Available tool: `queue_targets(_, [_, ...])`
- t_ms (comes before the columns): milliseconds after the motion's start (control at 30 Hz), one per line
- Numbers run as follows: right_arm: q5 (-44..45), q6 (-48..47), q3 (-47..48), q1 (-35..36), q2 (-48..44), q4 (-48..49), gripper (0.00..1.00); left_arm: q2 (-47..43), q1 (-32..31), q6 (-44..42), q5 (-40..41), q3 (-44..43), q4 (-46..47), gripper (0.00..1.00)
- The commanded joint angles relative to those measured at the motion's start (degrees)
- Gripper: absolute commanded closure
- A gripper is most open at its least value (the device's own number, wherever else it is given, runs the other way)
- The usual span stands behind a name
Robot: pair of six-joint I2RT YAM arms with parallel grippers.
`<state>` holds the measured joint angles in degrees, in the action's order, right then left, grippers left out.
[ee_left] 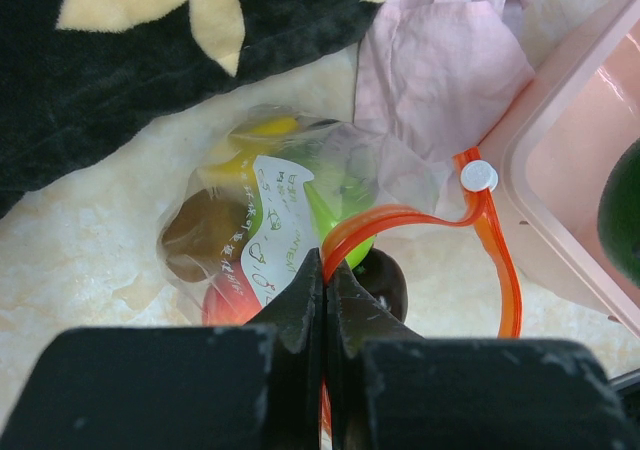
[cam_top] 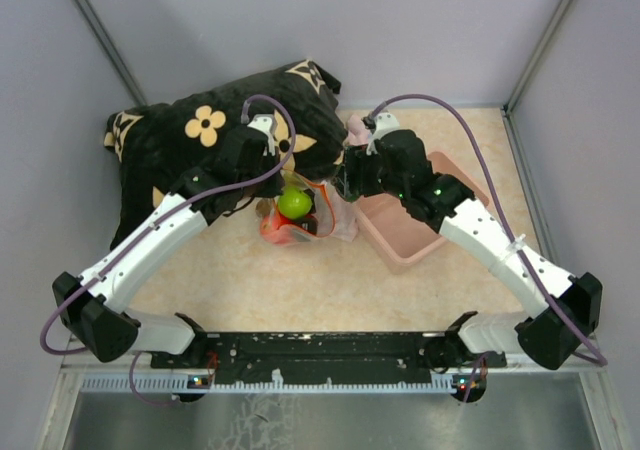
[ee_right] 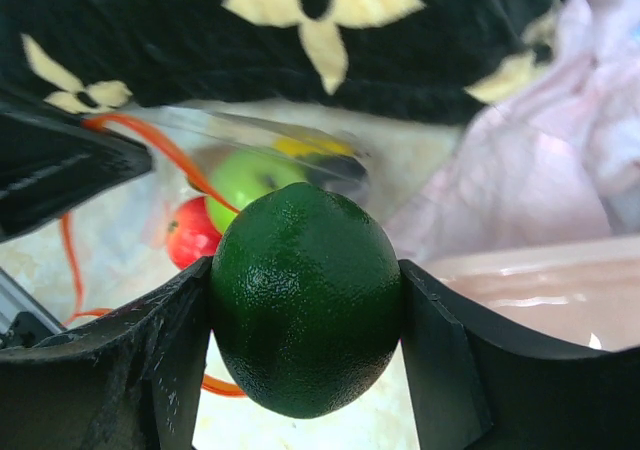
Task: Place the food in the zip-top bag and seal the zipper
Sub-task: Place the fake fruit in the zipper food storage bag.
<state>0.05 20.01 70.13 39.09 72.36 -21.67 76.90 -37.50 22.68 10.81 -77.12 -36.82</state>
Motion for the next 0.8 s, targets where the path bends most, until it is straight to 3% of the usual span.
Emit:
queue_targets(0, [-2.7,-2.3,-2.1,3.5,-2.2,13.1,0.63,-2.1,0.2,1.0,-1.6,-0.1,2.8,1.00])
queue_targets(400, [-6.3,-3.0,-13.4,8.6,1.3,35.2,0.62,-2.2,0.2,3.2,-4.3,0.0,3.2,1.00])
queue_targets(567, [-7.4,-2.0,-14.9,9.1,5.0,38.4,0.62,-2.2,0.2,3.8,-5.0,0.4,3.6,1.00])
queue_targets(767, [-11.0,-1.2,-14.3,9.1,7.4,38.0,0.52,-2.4,0.2,4.0,-4.7,0.9,3.6,1.00])
